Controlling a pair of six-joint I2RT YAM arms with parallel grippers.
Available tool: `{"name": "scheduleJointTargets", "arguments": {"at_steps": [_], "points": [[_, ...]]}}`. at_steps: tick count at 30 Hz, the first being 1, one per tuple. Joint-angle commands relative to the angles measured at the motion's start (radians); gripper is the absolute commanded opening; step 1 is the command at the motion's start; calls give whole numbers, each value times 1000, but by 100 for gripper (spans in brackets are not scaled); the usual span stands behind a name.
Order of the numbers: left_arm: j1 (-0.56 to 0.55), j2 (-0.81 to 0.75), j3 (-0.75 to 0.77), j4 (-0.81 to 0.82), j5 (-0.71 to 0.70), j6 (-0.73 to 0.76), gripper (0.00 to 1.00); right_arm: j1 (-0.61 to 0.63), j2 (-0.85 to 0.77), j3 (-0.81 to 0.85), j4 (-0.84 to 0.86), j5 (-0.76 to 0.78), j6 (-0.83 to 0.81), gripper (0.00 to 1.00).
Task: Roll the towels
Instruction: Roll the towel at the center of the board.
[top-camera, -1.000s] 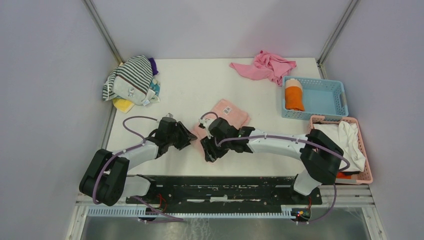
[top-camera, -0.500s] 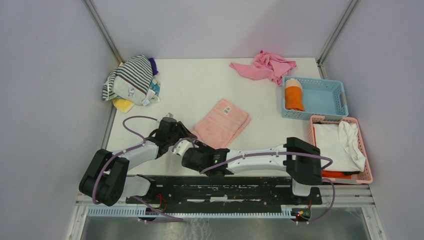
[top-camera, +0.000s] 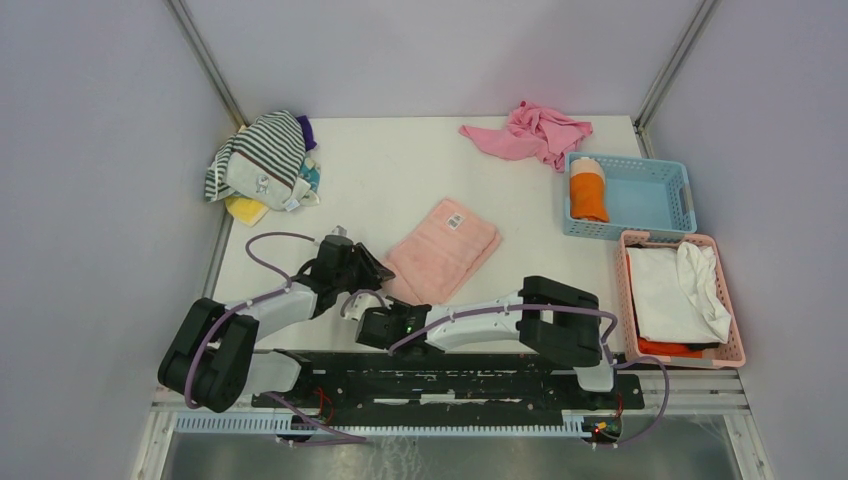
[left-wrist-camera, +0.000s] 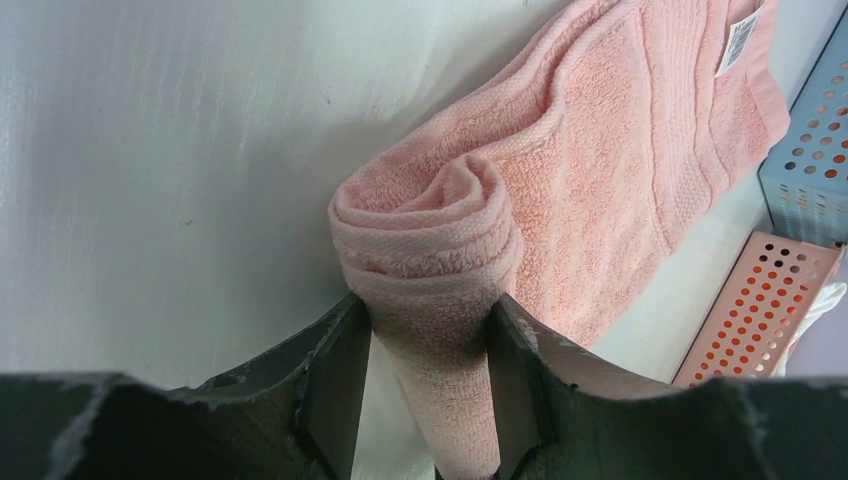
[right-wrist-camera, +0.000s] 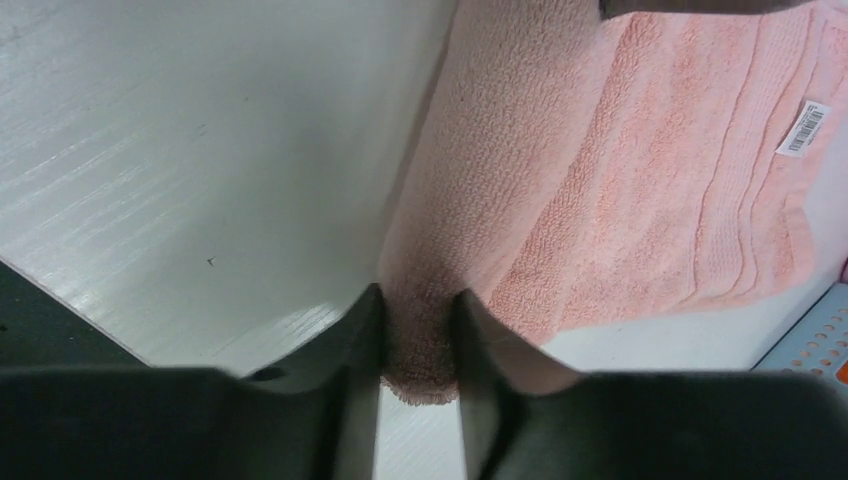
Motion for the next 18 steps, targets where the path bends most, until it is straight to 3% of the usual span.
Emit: {"name": "scheduleJointTargets", "arguments": {"at_steps": [1, 3, 5, 12, 18], "points": [[-3, 9, -35, -68, -55, -12, 54, -22, 13, 12, -14, -61, 31, 28], [-2, -21, -34, -79, -50, -12, 57, -49, -29, -22, 17, -138, 40, 13], [4, -73, -37, -87, -45, -9, 61, -84, -98, -79, 82, -291, 44, 7], [98, -333, -54, -195, 46, 0, 81, -288, -276, -293, 423, -966, 190, 5], [105, -452, -87, -262, 76, -25, 87, -441, -241, -432, 750, -1261, 440, 5]]}}
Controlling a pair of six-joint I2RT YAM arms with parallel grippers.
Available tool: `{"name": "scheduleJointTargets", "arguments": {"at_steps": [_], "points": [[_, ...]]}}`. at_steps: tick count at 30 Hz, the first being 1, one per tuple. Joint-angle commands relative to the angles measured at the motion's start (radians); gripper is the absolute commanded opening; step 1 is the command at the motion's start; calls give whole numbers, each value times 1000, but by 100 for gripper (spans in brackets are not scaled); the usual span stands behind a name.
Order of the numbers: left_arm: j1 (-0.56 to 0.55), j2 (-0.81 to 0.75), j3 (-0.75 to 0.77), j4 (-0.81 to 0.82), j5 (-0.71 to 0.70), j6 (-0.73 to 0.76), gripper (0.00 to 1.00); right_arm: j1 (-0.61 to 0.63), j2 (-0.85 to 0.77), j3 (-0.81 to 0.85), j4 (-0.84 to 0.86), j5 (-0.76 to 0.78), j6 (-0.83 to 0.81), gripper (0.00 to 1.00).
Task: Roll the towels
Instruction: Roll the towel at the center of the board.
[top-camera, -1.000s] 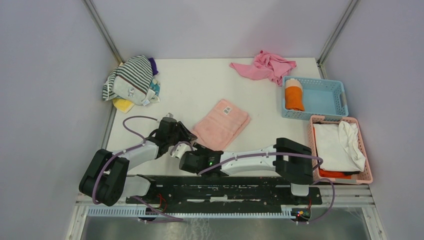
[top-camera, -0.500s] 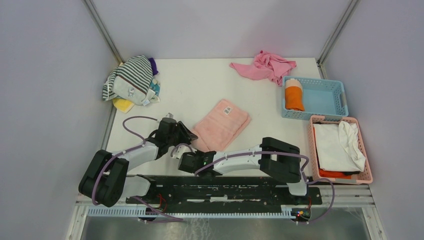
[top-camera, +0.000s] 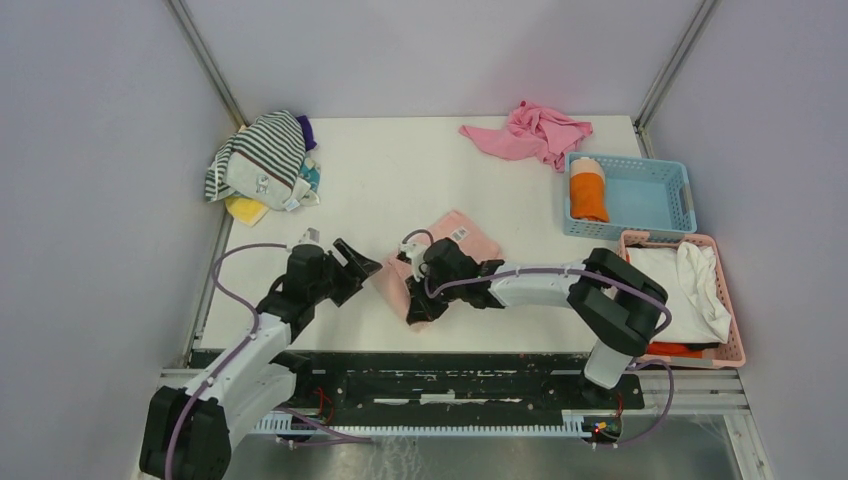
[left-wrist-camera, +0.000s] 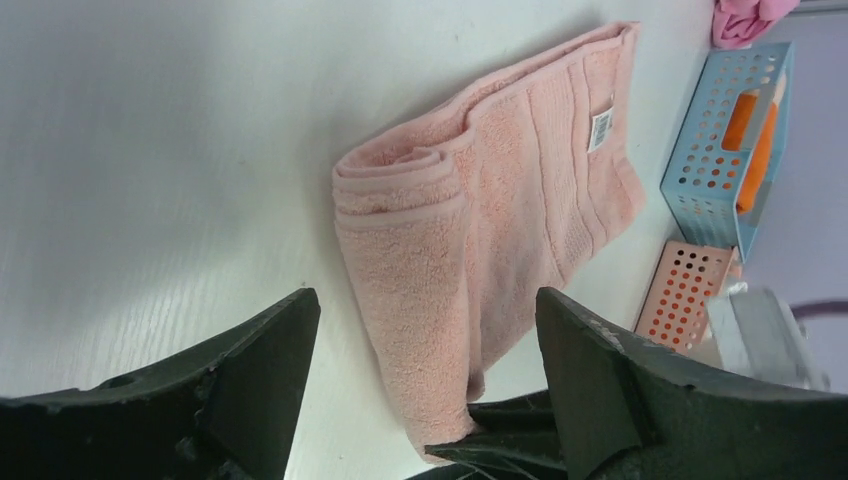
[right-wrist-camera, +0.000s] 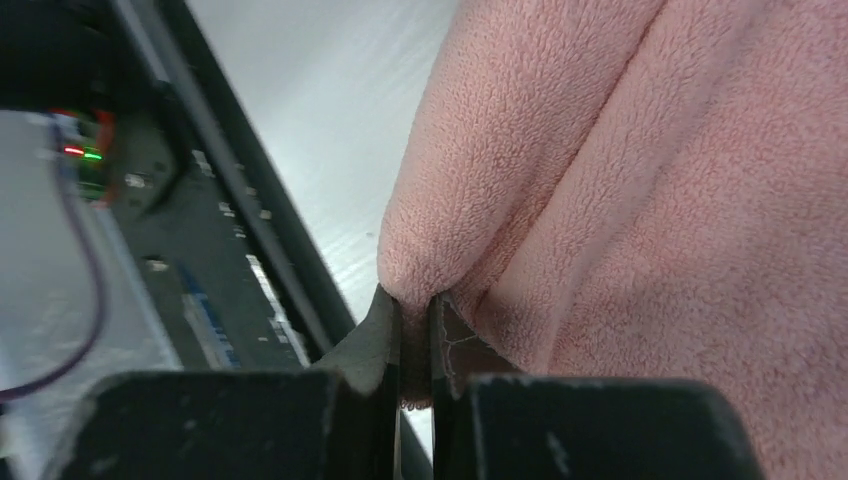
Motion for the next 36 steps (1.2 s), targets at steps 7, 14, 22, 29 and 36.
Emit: {"name": "scheduleJointTargets", "arguments": {"at_steps": [7, 14, 22, 29, 36], "points": [[3, 27, -60, 72, 129, -64, 87, -191, 216, -265, 900, -510, 614, 4], [-2, 192, -4, 176, 143, -50, 86, -262, 334, -318, 1026, -527, 737, 4], [-38, 396, 25, 275, 92, -43, 67, -269, 229, -270, 586, -441, 524, 15], [-76, 518, 35, 273, 43, -46, 52, -228, 22, -164, 126, -248, 290, 40], [-100, 495, 28, 241, -13, -64, 51, -75, -241, 17, -353, 265, 29, 59]]}}
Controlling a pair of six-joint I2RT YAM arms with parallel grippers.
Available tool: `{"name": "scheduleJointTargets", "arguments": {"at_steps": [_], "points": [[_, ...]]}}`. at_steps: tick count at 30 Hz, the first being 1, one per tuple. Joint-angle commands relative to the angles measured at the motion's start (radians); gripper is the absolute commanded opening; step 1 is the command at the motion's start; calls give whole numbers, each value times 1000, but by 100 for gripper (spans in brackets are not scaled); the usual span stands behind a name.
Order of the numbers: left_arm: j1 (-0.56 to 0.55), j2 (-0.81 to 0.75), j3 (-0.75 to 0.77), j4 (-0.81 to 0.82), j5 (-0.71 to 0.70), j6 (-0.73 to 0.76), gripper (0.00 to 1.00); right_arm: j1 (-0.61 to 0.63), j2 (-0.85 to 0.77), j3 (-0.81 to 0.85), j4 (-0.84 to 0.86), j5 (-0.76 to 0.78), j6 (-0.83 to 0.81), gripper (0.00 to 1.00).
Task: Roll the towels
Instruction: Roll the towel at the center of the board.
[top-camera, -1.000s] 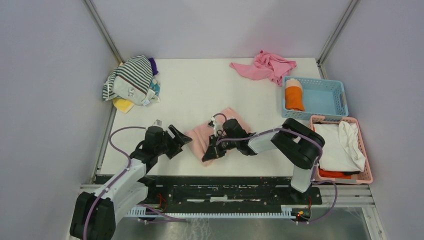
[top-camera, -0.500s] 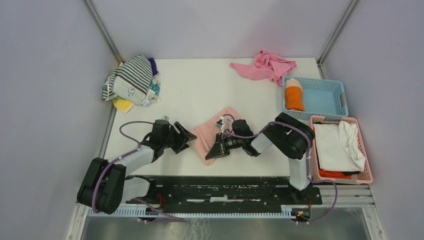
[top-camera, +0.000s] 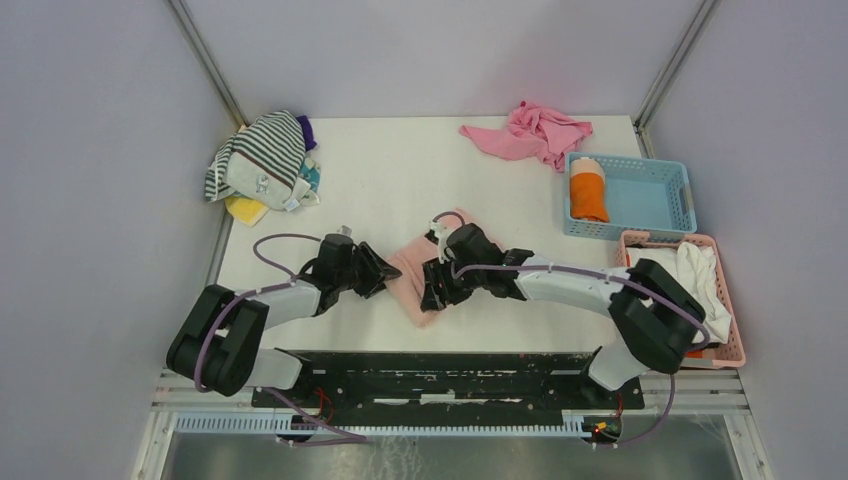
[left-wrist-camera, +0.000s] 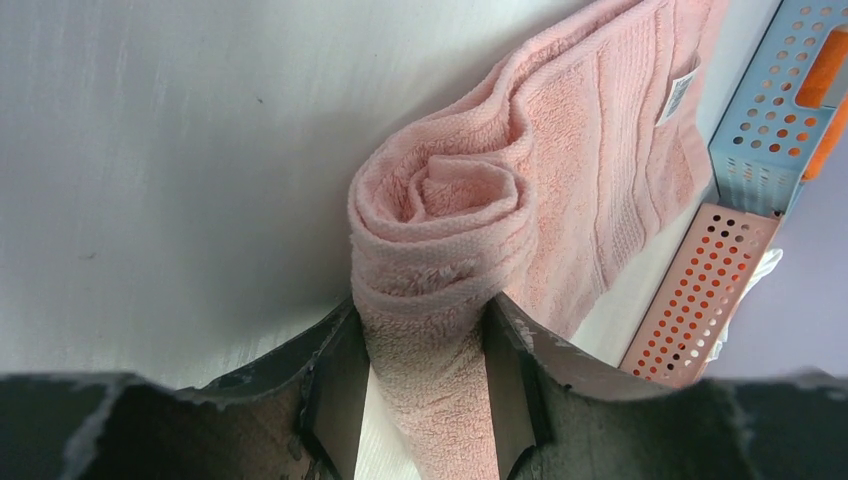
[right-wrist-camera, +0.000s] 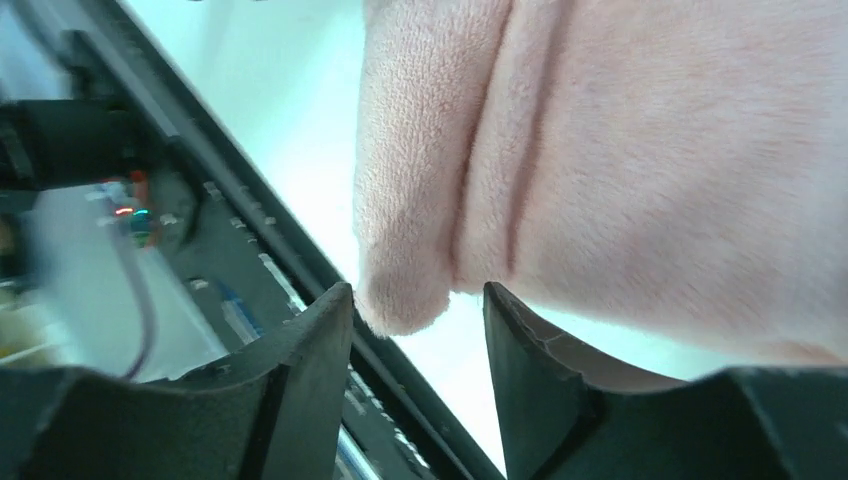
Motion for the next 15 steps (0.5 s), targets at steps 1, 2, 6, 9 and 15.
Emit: {"name": "scheduleJointTargets", "arguments": {"at_steps": [1, 2, 6, 9, 15], "points": [[-23, 7, -16, -97, -115, -25, 51, 151, -140, 141, -377, 465, -224, 59], [-26, 7, -14, -100, -118, -31, 51, 191, -141, 168, -411, 538, -236, 59], [-38, -4, -15, -106, -133, -45, 51, 363, -85, 271, -474, 796, -267, 59], [-44, -20, -19, -118, -147, -52, 51, 460, -9, 340, -493, 931, -283, 59], [-47, -50, -24, -138, -163, -56, 51, 563, 165, 471, -545, 1126, -317, 59]]}}
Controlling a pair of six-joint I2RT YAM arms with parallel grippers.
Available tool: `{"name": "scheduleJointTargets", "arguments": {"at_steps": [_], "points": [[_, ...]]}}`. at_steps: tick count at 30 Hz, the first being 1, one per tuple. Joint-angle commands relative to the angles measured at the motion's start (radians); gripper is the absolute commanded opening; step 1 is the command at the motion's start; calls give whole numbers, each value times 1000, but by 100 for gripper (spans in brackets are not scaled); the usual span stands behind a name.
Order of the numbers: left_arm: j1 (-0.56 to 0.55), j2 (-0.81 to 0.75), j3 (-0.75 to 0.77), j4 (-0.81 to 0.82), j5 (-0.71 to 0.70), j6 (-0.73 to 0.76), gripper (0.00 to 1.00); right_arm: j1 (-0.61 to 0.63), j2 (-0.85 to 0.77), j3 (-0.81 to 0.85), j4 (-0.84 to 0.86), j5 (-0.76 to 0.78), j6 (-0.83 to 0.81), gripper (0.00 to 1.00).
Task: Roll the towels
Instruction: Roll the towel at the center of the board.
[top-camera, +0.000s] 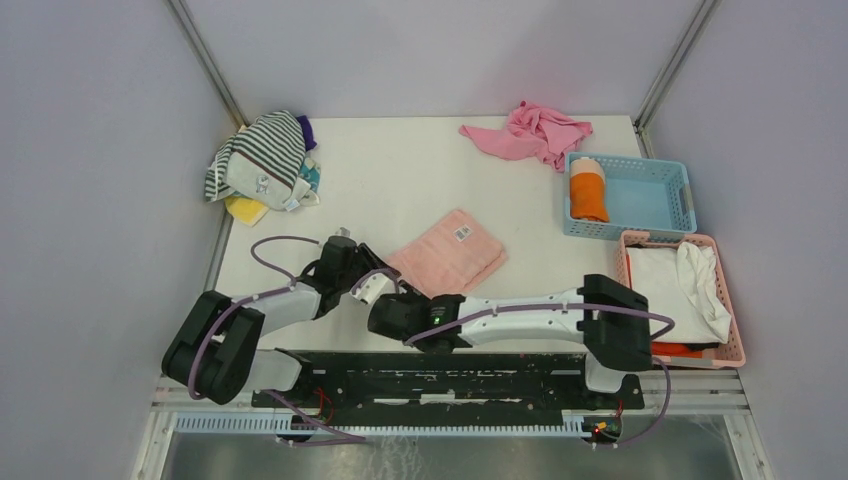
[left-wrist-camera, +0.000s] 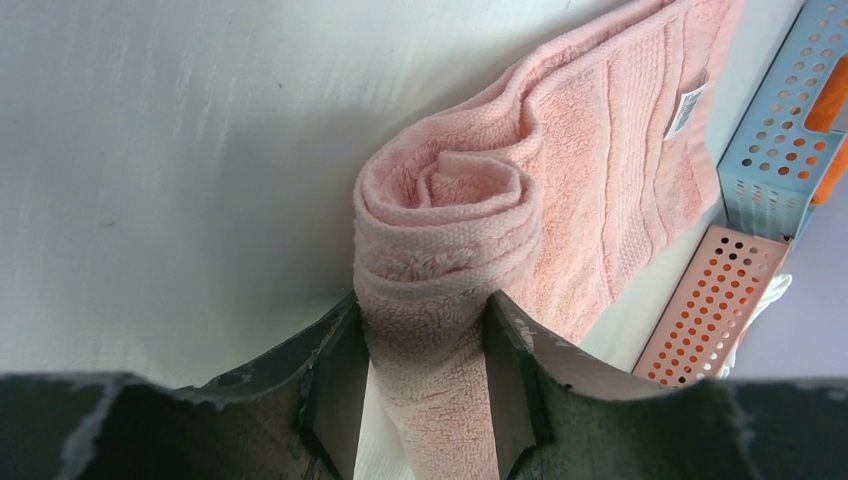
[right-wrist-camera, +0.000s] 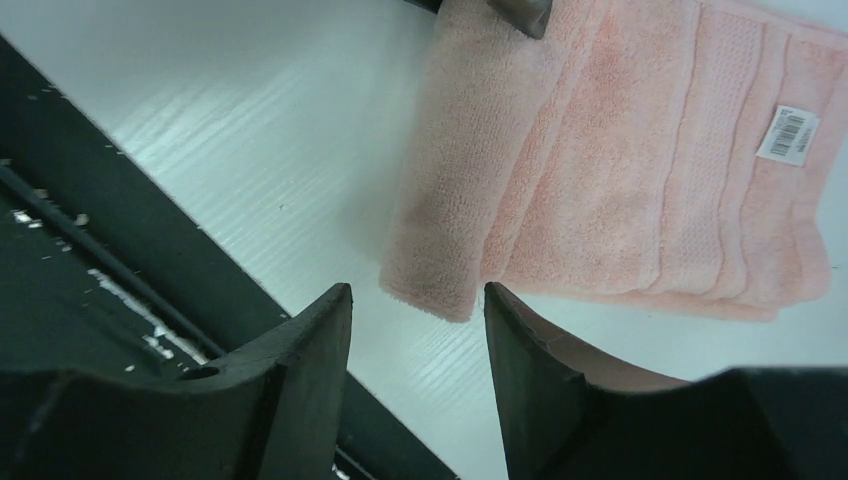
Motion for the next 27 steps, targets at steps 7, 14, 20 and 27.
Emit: {"name": "scheduleJointTargets", "arguments": {"at_steps": [7, 14, 20, 27], "points": [[-4, -19, -28, -107, -78, -18, 52, 33, 196, 118, -55, 237, -73, 59], [-8, 5, -27, -93, -74, -18, 52, 32, 256, 106, -15, 199, -87, 56], [-9, -9, -27, -97, -64, -17, 56, -39, 215, 27, 69, -17, -61, 16], [3, -163, -42, -124, -42, -33, 79, -287, -2, -293, 462, -723, 76, 1]]}}
